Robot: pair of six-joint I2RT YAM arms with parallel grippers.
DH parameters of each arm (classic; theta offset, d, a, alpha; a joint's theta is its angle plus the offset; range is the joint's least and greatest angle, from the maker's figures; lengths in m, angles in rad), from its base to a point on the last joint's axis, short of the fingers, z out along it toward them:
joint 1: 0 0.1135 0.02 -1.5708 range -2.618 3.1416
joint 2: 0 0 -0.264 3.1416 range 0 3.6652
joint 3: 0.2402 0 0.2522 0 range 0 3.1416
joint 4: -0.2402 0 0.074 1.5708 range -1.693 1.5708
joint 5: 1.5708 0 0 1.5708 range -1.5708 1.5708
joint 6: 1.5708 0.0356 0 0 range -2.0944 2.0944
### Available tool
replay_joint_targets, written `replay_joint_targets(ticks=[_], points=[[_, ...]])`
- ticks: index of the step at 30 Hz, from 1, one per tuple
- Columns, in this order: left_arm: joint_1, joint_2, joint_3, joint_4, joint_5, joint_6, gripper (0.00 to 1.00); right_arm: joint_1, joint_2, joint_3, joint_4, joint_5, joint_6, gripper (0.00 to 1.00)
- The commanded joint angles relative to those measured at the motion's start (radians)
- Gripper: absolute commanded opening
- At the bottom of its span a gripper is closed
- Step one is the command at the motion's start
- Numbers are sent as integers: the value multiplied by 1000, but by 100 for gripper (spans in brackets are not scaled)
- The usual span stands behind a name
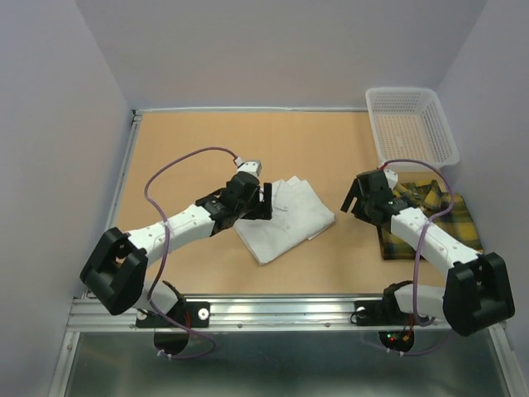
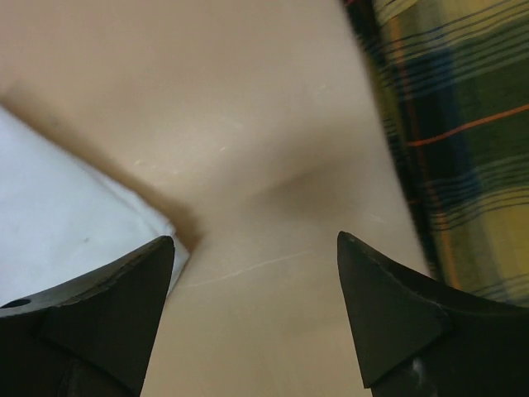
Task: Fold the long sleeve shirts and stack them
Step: Neatly place the folded shirt to the corner
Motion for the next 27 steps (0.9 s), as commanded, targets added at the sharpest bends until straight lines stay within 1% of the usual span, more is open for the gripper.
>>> replay_joint_targets(ticks=[1, 2, 4, 7, 10, 13, 18, 21, 22, 25, 26, 27], points=[[-7, 87, 101, 36, 69, -48, 88, -21, 60, 150, -167, 310, -62, 86], [-15, 113, 143, 28, 70, -53, 89, -28, 86, 162, -190, 340, -59, 88], [-21, 188, 187, 13, 73, -62, 89, -49, 98, 181, -224, 384, -62, 88], [-26, 280, 236, 16, 75, -75, 89, -92, 112, 187, -224, 379, -73, 88], [-26, 371, 250, 4, 46, -79, 89, -147, 155, 186, -224, 356, -74, 88], [-24, 422, 260, -27, 17, -84, 89, -193, 190, 178, -218, 317, -78, 87], [10, 423, 230, -76, -58, -58, 89, -222, 238, 155, -164, 250, -97, 83], [43, 404, 196, -99, -97, -35, 89, -229, 279, 152, -152, 225, -99, 77], [72, 385, 178, -113, -109, -23, 89, -229, 304, 149, -150, 208, -102, 72], [120, 355, 159, -141, -140, -4, 89, -227, 335, 144, -135, 176, -102, 65], [135, 333, 155, -148, -150, 10, 89, -229, 345, 143, -129, 167, -104, 60], [157, 322, 151, -164, -169, 17, 89, -229, 367, 143, -124, 144, -107, 57]])
